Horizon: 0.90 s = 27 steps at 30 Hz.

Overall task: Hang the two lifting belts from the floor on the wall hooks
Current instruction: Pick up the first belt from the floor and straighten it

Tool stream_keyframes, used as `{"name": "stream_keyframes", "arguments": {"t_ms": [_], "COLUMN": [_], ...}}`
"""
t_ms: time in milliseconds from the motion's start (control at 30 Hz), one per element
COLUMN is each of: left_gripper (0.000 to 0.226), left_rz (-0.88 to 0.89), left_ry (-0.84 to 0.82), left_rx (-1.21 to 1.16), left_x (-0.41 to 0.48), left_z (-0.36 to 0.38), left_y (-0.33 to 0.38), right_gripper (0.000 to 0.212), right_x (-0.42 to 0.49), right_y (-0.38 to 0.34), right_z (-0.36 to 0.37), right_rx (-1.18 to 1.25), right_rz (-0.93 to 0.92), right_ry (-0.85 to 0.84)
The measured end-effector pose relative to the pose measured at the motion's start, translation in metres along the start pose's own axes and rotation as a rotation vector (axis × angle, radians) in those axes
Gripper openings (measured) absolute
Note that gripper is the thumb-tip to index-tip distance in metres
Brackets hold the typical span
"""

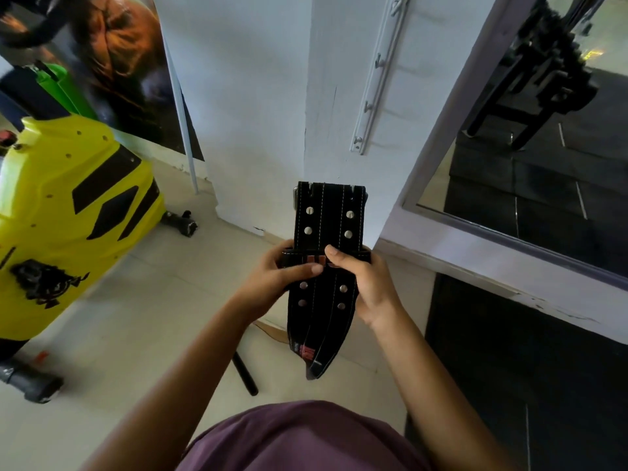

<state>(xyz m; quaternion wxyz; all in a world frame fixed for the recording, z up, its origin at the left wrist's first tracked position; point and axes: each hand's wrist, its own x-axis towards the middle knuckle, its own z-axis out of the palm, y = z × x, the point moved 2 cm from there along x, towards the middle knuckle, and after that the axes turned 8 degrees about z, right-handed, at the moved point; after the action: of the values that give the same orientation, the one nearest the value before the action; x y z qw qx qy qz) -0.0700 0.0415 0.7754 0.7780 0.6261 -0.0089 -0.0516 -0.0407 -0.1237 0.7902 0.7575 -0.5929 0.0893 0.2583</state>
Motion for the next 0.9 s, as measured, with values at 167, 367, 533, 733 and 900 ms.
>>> {"name": "stream_keyframes", "arguments": {"t_ms": [167,367,533,733,900], "left_gripper": [0.036,0.039,0.023,0.030,0.042], "left_rz": [-0.010,0.113,0.174,0.047,-0.029], "left_ry": [0.009,0.166,0.189,0.235,0.182], "left_rx": [0.053,-0.026,0.101,-0.200,-0.327], "left_x": [-0.024,0.000,0.010,0.008,0.017], "left_z": [0.006,0.005,0.014,0.022,0.019], "left_y": [-0.030,0.007,0.030,0.031,0.044], "right_gripper": [0.036,0.030,0.023,0.039,0.054], "right_x": [0.002,-0.007,-0.012,-0.016,-0.021], "right_y": [-0.003,0.005,-0.001,-0.014,-0.036], "right_z": [-0.006,0.005,0.024,0.026,0.029], "right_rx": [-0.014,-0.079,-0.092,0.254,0.306], "right_rz": [-0.005,-0.005,-0.066,0.037,0.026], "right_ry": [0.066,-0.008,0.046,0.040,0.050]}}
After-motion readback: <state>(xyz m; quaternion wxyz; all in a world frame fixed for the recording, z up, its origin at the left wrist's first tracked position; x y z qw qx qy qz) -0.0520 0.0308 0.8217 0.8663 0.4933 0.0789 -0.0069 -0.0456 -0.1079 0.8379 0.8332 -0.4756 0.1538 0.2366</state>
